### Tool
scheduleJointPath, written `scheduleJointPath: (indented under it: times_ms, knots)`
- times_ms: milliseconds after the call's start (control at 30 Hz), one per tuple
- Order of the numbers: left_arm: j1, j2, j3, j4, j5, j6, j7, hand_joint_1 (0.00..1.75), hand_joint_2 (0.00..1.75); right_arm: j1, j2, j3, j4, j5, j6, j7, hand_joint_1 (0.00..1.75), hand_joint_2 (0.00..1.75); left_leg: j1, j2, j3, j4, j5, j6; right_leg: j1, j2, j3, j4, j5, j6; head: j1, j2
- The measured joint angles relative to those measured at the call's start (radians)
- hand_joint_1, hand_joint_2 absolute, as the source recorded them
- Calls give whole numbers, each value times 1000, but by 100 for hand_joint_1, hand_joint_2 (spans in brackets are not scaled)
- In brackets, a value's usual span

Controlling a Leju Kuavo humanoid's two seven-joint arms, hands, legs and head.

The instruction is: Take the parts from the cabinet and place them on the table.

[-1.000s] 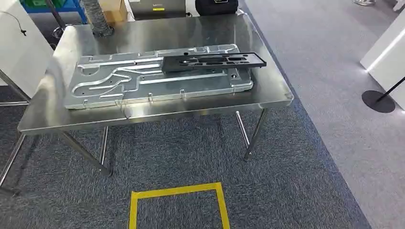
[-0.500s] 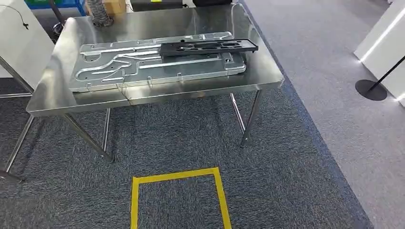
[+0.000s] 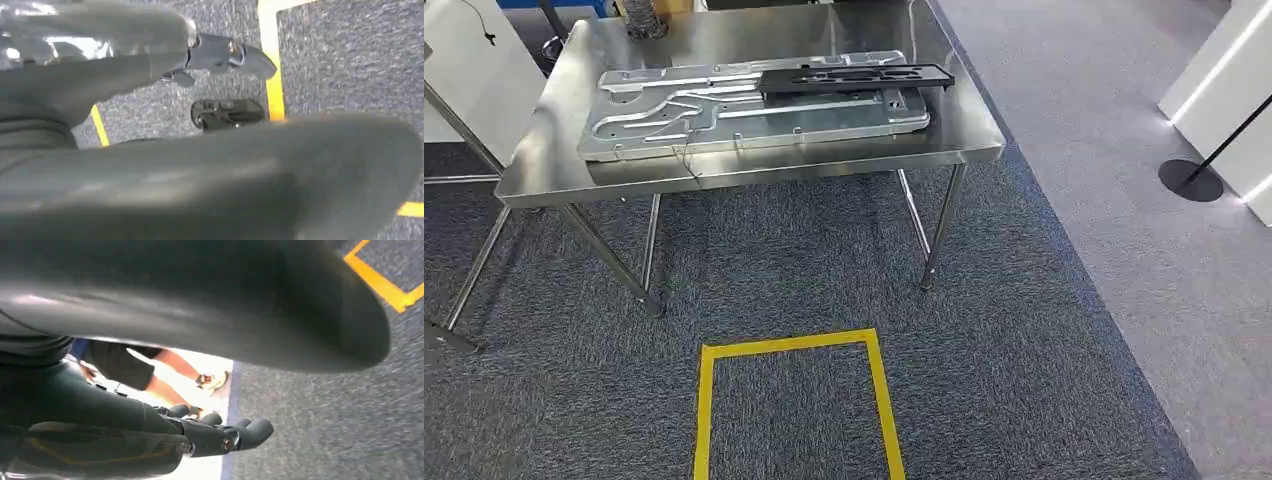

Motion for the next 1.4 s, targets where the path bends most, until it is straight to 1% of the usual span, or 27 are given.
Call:
scheduleJointPath:
  times_ms: [67, 133, 167, 200, 233, 267, 333, 367, 433, 533, 567, 600, 633, 700, 767, 800, 833, 867, 900, 933, 1067, 1133, 1233, 1267, 1333, 1367, 1400]
  knots:
    - [7, -3, 0, 2, 0, 0, 5, 0, 0, 7, -1, -2, 3, -27, -30, 24, 0, 0, 11, 7, -16, -11, 27, 12, -2, 7, -9, 7, -7, 12, 0, 0]
    - [4, -3, 1, 2, 0, 3, 6, 0, 0, 9, 0, -6, 4, -43, -43, 34, 0, 0, 8, 8, -48, -8, 51, 27, -8, 12, -43, 111, -138, 23, 0, 0]
    - [4, -3, 1, 2, 0, 3, 6, 0, 0, 10, 0, -9, 5, -47, -50, 36, 0, 175, 7, 8, -65, -6, 62, 27, -11, 12, -62, 193, -198, 27, 0, 0]
    - [4, -3, 1, 2, 0, 3, 6, 0, 0, 10, 0, -11, 5, -51, -64, 39, 0, 175, 6, 8, -82, -2, 73, 26, -13, 12, -77, 265, -233, 30, 0, 0]
    - [5, -3, 1, 2, 1, 3, 7, 0, 0, 10, 0, -12, 5, -60, -81, 39, 0, 175, 6, 8, -101, 4, 83, 24, -14, 13, -81, 314, -237, 32, 0, 0]
    - [5, -3, 1, 2, 4, 8, 6, 0, 0, 11, -1, -17, 5, -74, -106, 38, 0, 175, 7, 7, -121, 10, 90, 22, -16, 13, -66, 321, -207, 35, 0, 0]
    - [6, -4, 3, 2, 13, 20, 6, 0, 0, 18, -5, -47, 5, -137, -183, 14, 0, 175, 8, 6, -156, 24, 104, 16, -21, 13, 20, 224, -112, 35, 0, 0]
    - [6, -4, 5, 2, 18, 26, 6, 0, 0, 15, -6, -68, 5, -177, -218, -3, 0, 175, 8, 5, -170, 33, 110, 11, -22, 13, 84, 134, -99, 34, 0, 0]
    - [5, -4, 7, 2, 20, 35, 9, 0, 0, 7, -7, -118, 5, -233, -262, -26, 0, 175, 3, 7, -184, 48, 118, 0, -16, 15, 175, -15, -161, 24, 0, 0]
    - [4, -4, 8, 2, 19, 42, 19, 0, 0, 1, -7, -184, 5, -294, -261, -6, 0, 175, 2, 9, -186, 47, 138, -15, -17, 13, 167, -21, -160, 2, 0, 0]
    - [4, -3, 8, 2, 17, 43, 23, 0, 0, 1, -8, -205, 5, -300, -249, 27, 0, 175, 3, 6, -190, 52, 134, -19, -23, 8, 165, -26, -151, -9, 0, 0]
    - [5, -3, 8, 2, 12, 47, 28, 0, 0, 0, -15, -225, 5, -295, -247, 78, 0, 175, 6, 1, -200, 77, 101, -26, -22, 4, 160, -25, -145, -15, 0, 0]
    - [6, -3, 8, 2, 10, 51, 34, 0, 175, 1, -23, -237, 5, -283, -264, 132, 0, 175, 9, 1, -219, 131, 52, -30, -22, 3, 154, -24, -140, -20, 0, 0]
    - [6, -3, 9, 2, 12, 55, 41, 0, 175, 11, -43, -249, 2, -278, -345, 188, 0, 175, 13, 1, -272, 293, -40, -39, -20, -1, 139, -22, -130, -22, 0, 0]
    - [9, -3, 13, 2, 19, 57, 43, 0, 175, 19, -61, -280, -1, -313, -421, 148, 0, 175, 15, 1, -280, 363, -52, -41, -19, 0, 123, -16, -122, -20, 0, 0]
    - [10, -3, 16, 2, 21, 60, 44, 0, 175, 19, -67, -301, -1, -340, -442, 104, 0, 0, 16, 1, -250, 325, -27, -40, -19, 2, 117, -13, -119, -19, 0, 0]
    - [9, -1, 20, 2, 21, 61, 44, 0, 175, 19, -72, -321, -1, -364, -451, 62, 0, 0, 17, 1, -198, 248, 10, -37, -19, 4, 114, -10, -118, -17, 0, 0]
    - [8, 0, 23, 2, 22, 63, 44, 0, 175, 17, -74, -342, -2, -387, -456, 17, 0, 175, 17, 1, -137, 148, 46, -32, -19, 5, 112, -7, -117, -15, 0, 0]
    - [7, 2, 24, 2, 22, 66, 43, 0, 175, 14, -74, -359, -2, -403, -453, -18, 0, 175, 15, 0, -89, 64, 50, -24, -19, 5, 111, -5, -117, -13, 0, 0]
    - [6, 3, 26, 2, 22, 68, 42, 0, 175, 11, -73, -375, -2, -414, -448, -49, 0, 175, 9, 0, -69, 40, 41, -20, -14, 5, 106, -2, -115, -7, 0, 0]
    - [8, 3, 27, 2, 19, 70, 44, 0, 175, -2, -60, -422, -2, -435, -457, -121, 0, 175, 15, 0, -80, 20, 54, 4, -9, 2, 103, -3, -107, 18, 0, 0]
    - [7, 5, 10, 1, 32, 71, 49, 0, 175, 3, -54, -425, -2, -452, -469, -130, 0, 175, 16, 3, -84, 13, 65, 16, -17, 9, 72, 63, -163, 25, 0, 0]
    - [14, 10, -39, -6, 80, 73, 60, 0, 175, 19, -53, -418, -2, -504, -471, -148, 0, 175, 10, 3, -98, 15, 71, 21, -26, 11, -33, 289, -266, 35, 0, 0]
    - [15, 11, -57, -12, 99, 74, 63, 0, 175, 28, -53, -410, -2, -524, -470, -152, 0, 175, 10, 3, -102, 18, 72, 20, -29, 11, -42, 311, -259, 38, 0, 0]
    - [15, 14, -90, -25, 132, 74, 71, 0, 175, 44, -52, -395, -1, -559, -469, -161, 0, 175, 11, 2, -105, 25, 72, 19, -33, 11, 11, 213, -191, 40, 0, 0]
    - [15, 14, -109, -33, 150, 77, 74, 0, 0, 51, -51, -384, 0, -578, -467, -168, 0, 175, 11, 1, -106, 30, 70, 17, -35, 10, 58, 122, -147, 39, 0, 0]
    - [15, 16, -130, -41, 170, 79, 78, 0, 0, 57, -51, -373, 0, -599, -467, -174, 0, 0, 10, 1, -108, 36, 68, 12, -37, 10, 104, 34, -114, 36, 0, 0]
